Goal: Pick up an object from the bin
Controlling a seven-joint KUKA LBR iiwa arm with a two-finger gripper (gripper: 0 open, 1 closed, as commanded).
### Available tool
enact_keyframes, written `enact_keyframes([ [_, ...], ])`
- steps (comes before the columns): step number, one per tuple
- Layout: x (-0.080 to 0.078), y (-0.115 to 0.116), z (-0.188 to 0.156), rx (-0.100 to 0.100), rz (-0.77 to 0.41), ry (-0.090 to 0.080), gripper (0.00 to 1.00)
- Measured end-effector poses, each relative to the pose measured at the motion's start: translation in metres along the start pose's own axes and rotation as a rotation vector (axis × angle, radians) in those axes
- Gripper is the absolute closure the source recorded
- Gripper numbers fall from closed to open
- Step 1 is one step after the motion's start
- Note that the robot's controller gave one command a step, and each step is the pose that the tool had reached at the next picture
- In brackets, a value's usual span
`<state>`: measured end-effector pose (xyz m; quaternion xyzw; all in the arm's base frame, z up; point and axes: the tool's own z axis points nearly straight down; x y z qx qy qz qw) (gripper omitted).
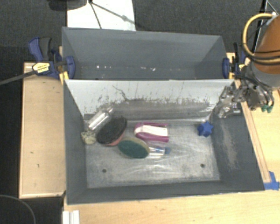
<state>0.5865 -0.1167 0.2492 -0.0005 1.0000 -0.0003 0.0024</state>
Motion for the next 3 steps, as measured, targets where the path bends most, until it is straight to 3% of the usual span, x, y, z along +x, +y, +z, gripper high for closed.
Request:
enact_keyframes([
  [1,0.008,0.020,0.099,-0.003,-0.295,0.006,1.00],
  [2,0.026,-0.001,0.102,-0.003,-0.774,0.006,1.00],
  [3,0.077,0.016,-0.017,0.003,-0.777,-0.004,1.00],
])
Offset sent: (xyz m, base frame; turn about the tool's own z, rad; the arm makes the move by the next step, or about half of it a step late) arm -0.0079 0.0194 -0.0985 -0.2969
